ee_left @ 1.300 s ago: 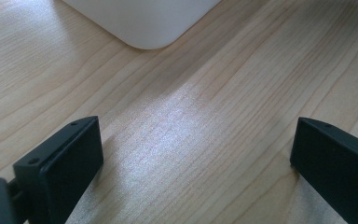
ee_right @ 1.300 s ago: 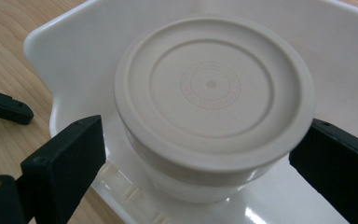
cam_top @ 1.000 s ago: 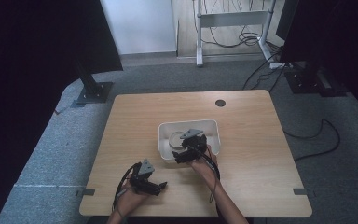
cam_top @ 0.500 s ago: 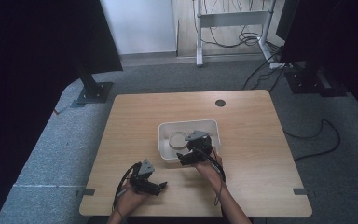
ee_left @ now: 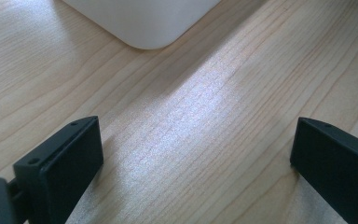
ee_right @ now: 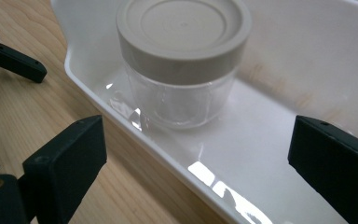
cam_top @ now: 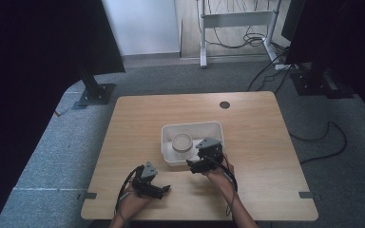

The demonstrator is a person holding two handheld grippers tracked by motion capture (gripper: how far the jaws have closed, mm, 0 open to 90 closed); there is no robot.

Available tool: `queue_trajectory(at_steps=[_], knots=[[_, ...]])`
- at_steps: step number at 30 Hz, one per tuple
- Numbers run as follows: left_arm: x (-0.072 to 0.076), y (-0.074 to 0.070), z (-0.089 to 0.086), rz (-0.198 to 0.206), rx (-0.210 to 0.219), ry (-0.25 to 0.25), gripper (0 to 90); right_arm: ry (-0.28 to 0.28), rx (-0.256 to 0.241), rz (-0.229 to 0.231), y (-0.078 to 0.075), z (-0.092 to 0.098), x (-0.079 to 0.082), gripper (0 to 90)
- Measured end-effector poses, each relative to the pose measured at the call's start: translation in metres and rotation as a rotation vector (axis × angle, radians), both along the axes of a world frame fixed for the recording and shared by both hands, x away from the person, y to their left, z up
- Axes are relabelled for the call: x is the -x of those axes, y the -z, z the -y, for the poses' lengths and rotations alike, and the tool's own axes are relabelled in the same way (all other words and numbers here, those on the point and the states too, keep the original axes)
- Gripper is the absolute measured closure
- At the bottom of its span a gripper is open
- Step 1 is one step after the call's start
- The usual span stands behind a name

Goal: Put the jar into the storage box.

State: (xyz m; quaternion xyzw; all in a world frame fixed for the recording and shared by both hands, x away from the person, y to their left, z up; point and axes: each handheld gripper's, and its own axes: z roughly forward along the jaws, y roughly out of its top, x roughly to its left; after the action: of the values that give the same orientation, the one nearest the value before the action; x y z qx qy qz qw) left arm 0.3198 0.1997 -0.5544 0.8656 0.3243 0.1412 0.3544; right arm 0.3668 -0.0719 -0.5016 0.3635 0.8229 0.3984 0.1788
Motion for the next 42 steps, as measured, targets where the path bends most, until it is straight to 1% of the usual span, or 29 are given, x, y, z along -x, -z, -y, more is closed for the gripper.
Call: queue_trajectory(at_steps=[7, 14, 21, 33, 36, 42], knots=[[0.000, 0.000, 0.000, 0.001, -0.002, 0.001, 2.3, 0.011, -0.004, 0.007, -0.004, 0.014, 0.011, 3.9], [0.000, 0.000, 0.000, 0.000, -0.001, 0.000, 2.3, -0.004, 0.015, 0.021, -0.006, 0.019, 0.017, 3.8], [0.000, 0.000, 0.000, -0.001, -0.001, 0.001, 2.3, -0.007, 0.022, 0.023, -0.006, 0.026, 0.024, 3.7], [0.000, 0.000, 0.000, 0.000, 0.000, 0.000, 2.3, 0.020, 0.023, 0.027, -0.005, 0.048, 0.032, 3.5], [0.000, 0.000, 0.000, -0.001, -0.006, 0.003, 2.3, 0.032, 0.025, 0.027, -0.004, 0.054, 0.036, 3.5], [0.000, 0.000, 0.000, -0.001, -0.003, 0.002, 2.3, 0.052, 0.025, 0.029, -0.003, 0.067, 0.043, 3.5]])
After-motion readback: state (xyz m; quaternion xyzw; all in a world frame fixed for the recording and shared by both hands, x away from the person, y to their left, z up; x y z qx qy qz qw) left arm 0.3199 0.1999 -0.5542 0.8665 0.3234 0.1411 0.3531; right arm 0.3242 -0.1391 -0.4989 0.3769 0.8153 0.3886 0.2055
